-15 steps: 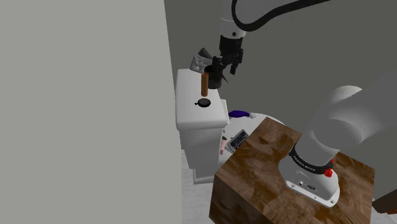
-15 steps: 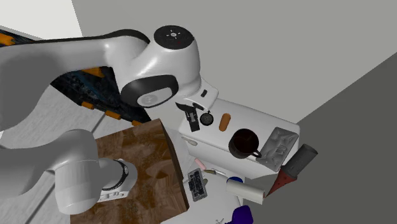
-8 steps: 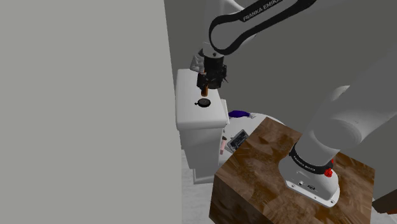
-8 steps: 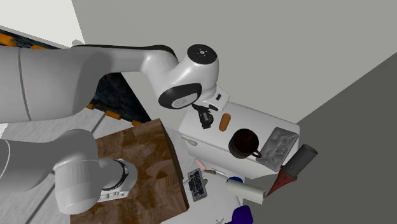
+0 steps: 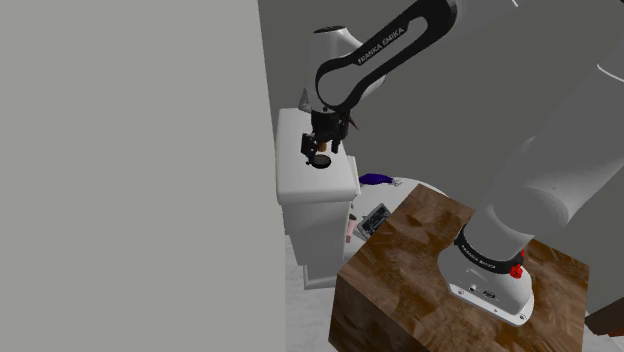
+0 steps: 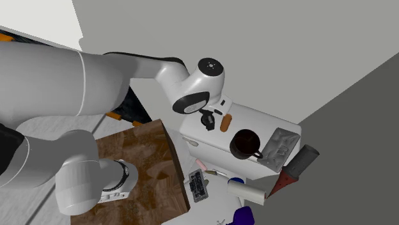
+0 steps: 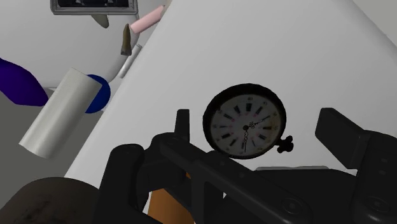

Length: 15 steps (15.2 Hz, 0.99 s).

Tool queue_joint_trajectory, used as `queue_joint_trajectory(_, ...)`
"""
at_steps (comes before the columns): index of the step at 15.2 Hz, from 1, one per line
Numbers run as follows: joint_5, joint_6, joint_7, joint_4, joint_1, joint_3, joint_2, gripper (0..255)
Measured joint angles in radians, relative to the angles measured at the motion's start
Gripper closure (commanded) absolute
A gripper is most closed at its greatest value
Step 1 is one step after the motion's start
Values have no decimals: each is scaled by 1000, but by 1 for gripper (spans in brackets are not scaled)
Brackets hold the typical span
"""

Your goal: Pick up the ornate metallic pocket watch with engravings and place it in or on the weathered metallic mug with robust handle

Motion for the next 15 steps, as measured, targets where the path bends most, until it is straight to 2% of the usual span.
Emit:
queue_joint_trajectory(3,-3,42,2,-15,-1,1,27,0)
queue_joint_trajectory(9,-4,52,3,-16,0,1,36,0)
queue_joint_trajectory(10,-4,52,3,-16,0,1,36,255)
queue_joint_trajectory(15,-4,52,3,-16,0,1,36,255)
